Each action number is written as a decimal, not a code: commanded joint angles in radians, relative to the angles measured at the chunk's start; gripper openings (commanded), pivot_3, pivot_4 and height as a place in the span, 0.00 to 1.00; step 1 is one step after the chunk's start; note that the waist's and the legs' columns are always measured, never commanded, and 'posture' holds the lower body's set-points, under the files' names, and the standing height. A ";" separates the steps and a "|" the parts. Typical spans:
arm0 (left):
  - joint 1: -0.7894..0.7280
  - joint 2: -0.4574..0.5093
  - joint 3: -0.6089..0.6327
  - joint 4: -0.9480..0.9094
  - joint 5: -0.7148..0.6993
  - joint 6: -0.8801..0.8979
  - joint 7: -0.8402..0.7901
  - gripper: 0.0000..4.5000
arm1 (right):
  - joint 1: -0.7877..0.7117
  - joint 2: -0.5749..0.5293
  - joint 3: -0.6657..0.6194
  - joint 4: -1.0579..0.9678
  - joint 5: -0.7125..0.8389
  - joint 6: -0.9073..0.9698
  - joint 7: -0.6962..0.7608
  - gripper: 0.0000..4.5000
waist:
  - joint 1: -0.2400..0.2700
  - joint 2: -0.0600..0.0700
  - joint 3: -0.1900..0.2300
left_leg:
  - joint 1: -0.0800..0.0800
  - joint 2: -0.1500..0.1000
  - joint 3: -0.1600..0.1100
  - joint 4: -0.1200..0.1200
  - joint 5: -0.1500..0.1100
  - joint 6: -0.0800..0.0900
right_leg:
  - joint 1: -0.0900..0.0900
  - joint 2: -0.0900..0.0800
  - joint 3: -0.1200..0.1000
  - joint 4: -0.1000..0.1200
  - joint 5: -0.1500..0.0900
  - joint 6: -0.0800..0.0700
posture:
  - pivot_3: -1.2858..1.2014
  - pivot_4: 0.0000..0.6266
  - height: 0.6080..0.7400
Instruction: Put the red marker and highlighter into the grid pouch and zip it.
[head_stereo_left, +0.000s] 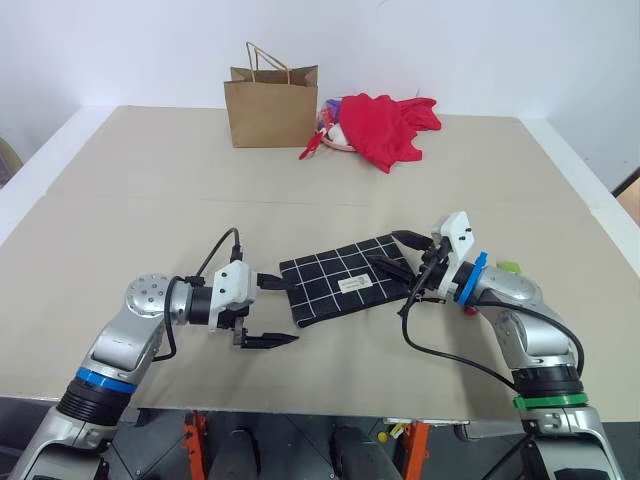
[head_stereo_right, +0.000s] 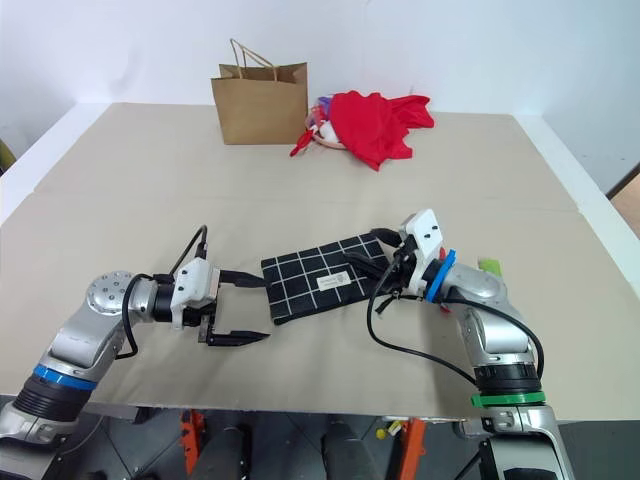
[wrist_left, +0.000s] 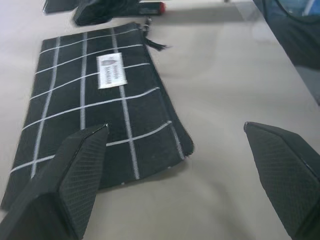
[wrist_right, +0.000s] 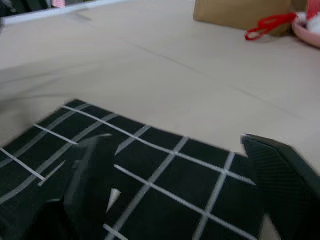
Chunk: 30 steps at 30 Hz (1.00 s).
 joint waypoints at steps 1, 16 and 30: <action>-0.016 0.006 0.001 0.000 0.013 -0.037 -0.010 1.00 | -0.022 -0.014 -0.028 0.000 -0.001 -0.034 0.002 0.50 | -0.001 0.000 0.000 | 0.000 0.000 0.000 0.000 0.000 0.000 | 0.000 0.000 0.000 0.000 0.000 0.000 | 0.52 0.24 1.00; -0.073 -0.037 -0.057 0.095 0.101 -0.207 -0.030 1.00 | 0.134 0.025 0.073 0.015 -0.087 -0.071 -0.014 0.01 | 0.004 0.000 -0.002 | 0.002 0.000 -0.004 0.003 0.000 0.000 | 0.006 0.000 -0.004 0.000 -0.003 0.005 | 0.52 0.24 1.00; -0.106 -0.074 -0.082 0.231 0.271 -0.501 0.094 1.00 | 0.111 0.054 0.085 0.020 -0.090 -0.053 -0.020 0.01 | 0.002 0.000 -0.002 | 0.008 0.000 -0.006 0.004 0.001 0.000 | 0.012 0.000 -0.005 0.000 -0.002 0.005 | 0.52 0.24 1.00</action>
